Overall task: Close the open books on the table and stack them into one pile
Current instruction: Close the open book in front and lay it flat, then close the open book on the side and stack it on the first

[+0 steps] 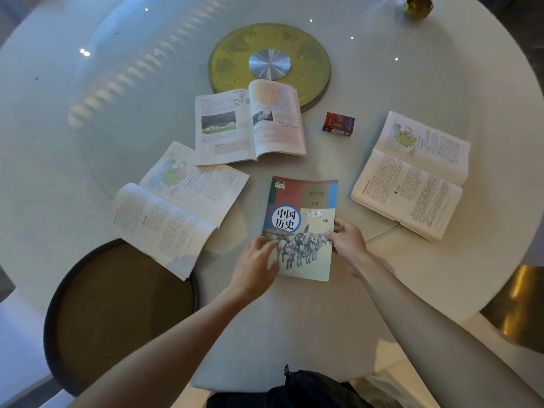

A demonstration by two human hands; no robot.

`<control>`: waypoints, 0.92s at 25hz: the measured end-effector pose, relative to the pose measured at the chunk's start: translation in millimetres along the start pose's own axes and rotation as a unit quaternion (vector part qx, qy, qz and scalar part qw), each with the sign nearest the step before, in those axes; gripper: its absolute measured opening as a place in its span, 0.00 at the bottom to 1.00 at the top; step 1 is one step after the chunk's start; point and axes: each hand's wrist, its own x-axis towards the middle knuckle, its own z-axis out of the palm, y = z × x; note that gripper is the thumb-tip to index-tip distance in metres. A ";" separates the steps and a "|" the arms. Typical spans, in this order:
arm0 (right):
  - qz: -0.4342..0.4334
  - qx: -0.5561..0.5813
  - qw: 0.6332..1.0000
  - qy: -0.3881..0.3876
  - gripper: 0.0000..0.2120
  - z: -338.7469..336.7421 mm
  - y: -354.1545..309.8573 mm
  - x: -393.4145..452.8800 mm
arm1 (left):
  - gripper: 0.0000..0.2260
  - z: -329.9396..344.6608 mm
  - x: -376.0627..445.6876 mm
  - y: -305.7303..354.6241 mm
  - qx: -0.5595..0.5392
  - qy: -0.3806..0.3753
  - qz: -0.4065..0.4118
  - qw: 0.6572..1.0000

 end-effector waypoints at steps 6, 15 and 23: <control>-0.055 -0.091 0.994 -0.019 0.16 20.3 -5.8 3.0 | 0.15 -5.2 8.7 -16.6 -0.195 0.009 -0.216 0.957; -0.094 -0.249 0.964 -0.007 0.19 24.6 10.6 0.5 | 0.12 10.2 8.9 -25.4 -0.164 -0.007 -0.216 0.962; -0.099 -0.160 0.978 0.086 0.18 -70.8 -13.6 41.9 | 0.23 8.9 97.1 66.3 -0.133 -0.008 -0.162 0.978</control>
